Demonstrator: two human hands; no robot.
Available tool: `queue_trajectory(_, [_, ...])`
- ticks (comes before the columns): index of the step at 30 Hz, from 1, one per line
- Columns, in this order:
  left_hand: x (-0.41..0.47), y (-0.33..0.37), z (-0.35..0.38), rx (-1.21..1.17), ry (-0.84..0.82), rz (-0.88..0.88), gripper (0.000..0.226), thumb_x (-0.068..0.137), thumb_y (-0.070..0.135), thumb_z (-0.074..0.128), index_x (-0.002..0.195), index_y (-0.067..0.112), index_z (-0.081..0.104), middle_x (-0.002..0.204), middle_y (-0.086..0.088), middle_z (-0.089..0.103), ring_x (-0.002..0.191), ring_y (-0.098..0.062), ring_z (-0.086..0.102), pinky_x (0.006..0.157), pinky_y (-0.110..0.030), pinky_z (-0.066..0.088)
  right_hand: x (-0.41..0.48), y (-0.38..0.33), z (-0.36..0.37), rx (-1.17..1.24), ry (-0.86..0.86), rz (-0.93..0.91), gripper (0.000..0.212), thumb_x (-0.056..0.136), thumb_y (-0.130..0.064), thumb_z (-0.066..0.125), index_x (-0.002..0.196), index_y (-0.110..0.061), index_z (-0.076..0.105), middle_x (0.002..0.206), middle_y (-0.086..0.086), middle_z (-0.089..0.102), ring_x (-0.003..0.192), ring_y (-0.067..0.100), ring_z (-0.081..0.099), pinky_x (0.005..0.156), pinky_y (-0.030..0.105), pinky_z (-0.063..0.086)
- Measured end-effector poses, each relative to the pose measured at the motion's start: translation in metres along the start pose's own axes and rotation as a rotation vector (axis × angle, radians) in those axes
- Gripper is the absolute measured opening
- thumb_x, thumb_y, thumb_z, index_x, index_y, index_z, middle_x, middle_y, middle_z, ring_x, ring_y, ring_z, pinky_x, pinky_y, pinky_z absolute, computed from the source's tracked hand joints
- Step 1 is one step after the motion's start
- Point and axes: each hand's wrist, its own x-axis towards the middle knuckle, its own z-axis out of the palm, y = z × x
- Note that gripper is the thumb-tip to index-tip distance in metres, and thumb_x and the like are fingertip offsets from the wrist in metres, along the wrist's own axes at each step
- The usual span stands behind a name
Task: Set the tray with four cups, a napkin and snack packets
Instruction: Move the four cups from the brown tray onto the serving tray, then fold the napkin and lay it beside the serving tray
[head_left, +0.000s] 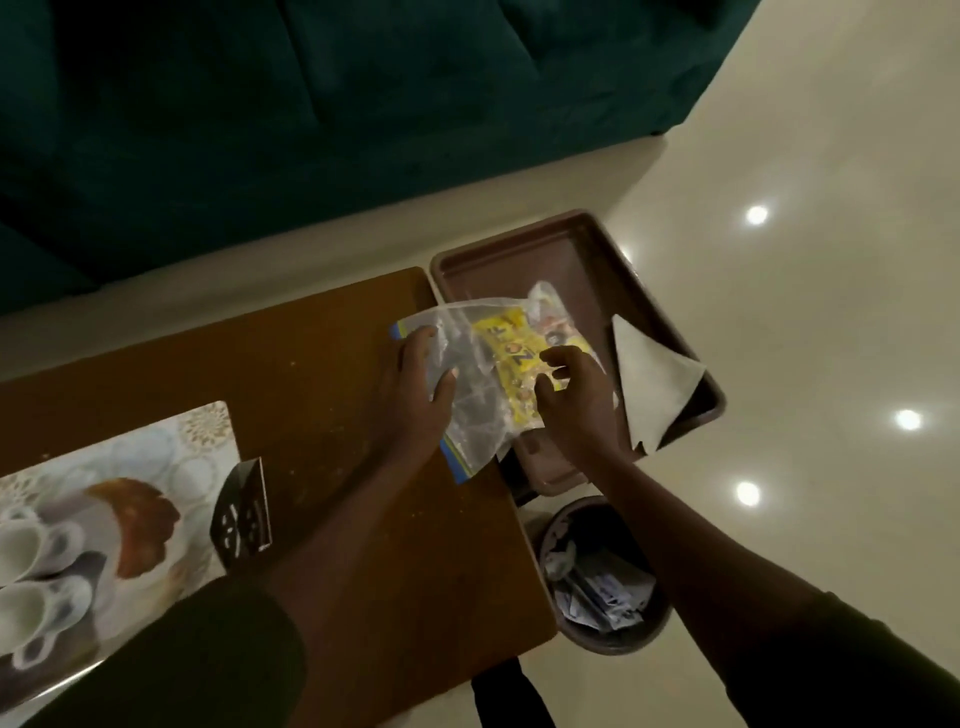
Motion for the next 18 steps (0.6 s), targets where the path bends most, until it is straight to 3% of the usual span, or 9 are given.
queue_trajectory(6, [0.011,0.053,0.062,-0.084,-0.094,0.039,0.037,0.093,0.017,0.056,0.130,0.013,0.053,0.107,-0.008,0.060,0.093,-0.021,0.059,0.079,-0.042,0.054,0.031,0.051,-0.050,0.050,0.130,0.222,0.032,0.087,-0.014,0.058,0.118,-0.009,0.059,0.114,0.007,0.065,0.102,0.021,0.061,0.085,0.032,0.048])
queue_trajectory(10, [0.006,0.091,0.111,-0.186,-0.208,-0.060,0.035,0.091,0.015,0.055,0.126,0.017,0.057,0.097,-0.001,0.062,0.086,-0.018,0.060,0.081,-0.040,0.053,0.039,0.091,-0.082,0.067,0.233,0.445,0.042,0.085,-0.015,0.058,0.126,-0.008,0.052,0.118,0.009,0.063,0.101,0.018,0.060,0.080,0.027,0.044])
queue_trajectory(14, [0.001,0.113,0.153,-0.236,-0.380,-0.110,0.037,0.097,0.022,0.049,0.134,0.019,0.055,0.116,-0.007,0.067,0.106,-0.023,0.063,0.088,-0.033,0.050,0.045,0.121,-0.098,0.020,0.212,0.533,0.048,0.082,-0.017,0.059,0.128,-0.008,0.047,0.120,0.011,0.061,0.108,0.026,0.060,0.080,0.034,0.051])
queue_trajectory(18, [-0.002,0.115,0.189,-0.312,-0.591,-0.290,0.042,0.100,0.033,0.042,0.141,0.026,0.046,0.137,-0.002,0.058,0.122,-0.021,0.056,0.100,-0.039,0.048,0.051,0.133,-0.100,0.036,0.187,0.540,0.048,0.077,-0.014,0.058,0.124,-0.006,0.049,0.117,0.012,0.063,0.101,0.027,0.063,0.073,0.033,0.052])
